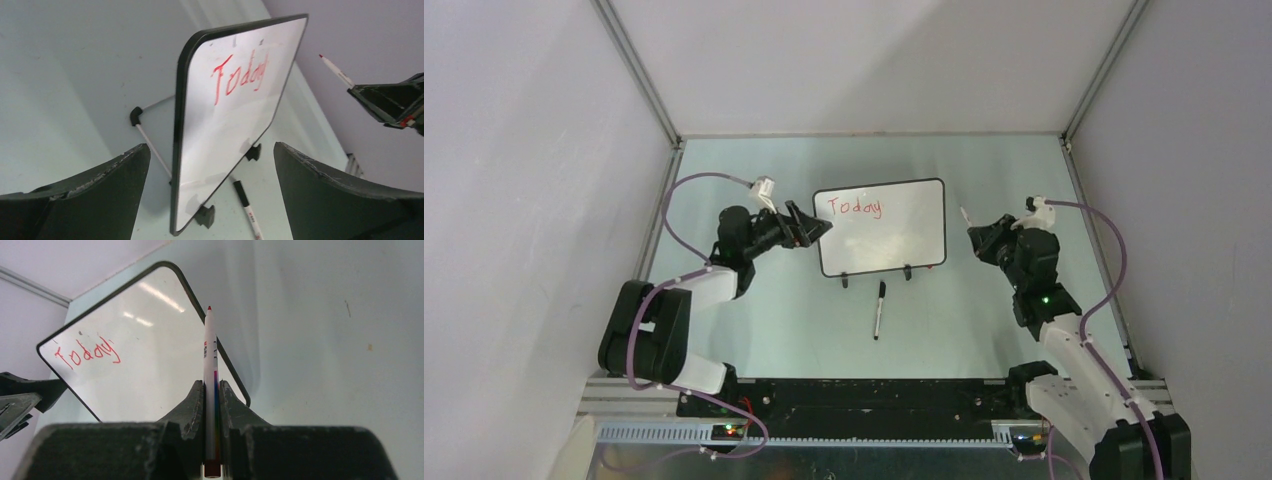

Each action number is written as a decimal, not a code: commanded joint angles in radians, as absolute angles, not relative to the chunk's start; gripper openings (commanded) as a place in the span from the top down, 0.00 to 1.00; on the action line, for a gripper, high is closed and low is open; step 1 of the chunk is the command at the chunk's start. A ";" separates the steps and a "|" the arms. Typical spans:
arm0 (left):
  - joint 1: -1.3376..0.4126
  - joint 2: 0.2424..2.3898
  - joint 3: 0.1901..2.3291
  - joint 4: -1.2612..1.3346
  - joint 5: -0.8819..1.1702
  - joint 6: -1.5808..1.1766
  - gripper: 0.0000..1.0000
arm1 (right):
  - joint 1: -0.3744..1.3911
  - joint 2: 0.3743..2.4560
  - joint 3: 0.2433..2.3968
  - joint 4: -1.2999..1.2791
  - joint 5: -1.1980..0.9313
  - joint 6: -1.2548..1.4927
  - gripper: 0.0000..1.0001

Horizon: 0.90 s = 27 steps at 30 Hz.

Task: Write a sentence on the whiteboard
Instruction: Adjust the whiteboard at the center of the board.

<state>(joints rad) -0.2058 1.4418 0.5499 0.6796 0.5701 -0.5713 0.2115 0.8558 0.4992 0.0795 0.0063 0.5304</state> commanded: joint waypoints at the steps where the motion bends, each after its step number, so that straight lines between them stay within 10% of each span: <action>1: -0.190 1.440 0.522 0.915 0.640 -0.767 0.01 | 0.226 0.804 0.482 0.106 0.068 0.510 1.00; 27: -0.055 1.745 0.536 1.534 0.981 -0.929 0.01 | 0.260 0.832 0.457 0.161 0.099 0.472 1.00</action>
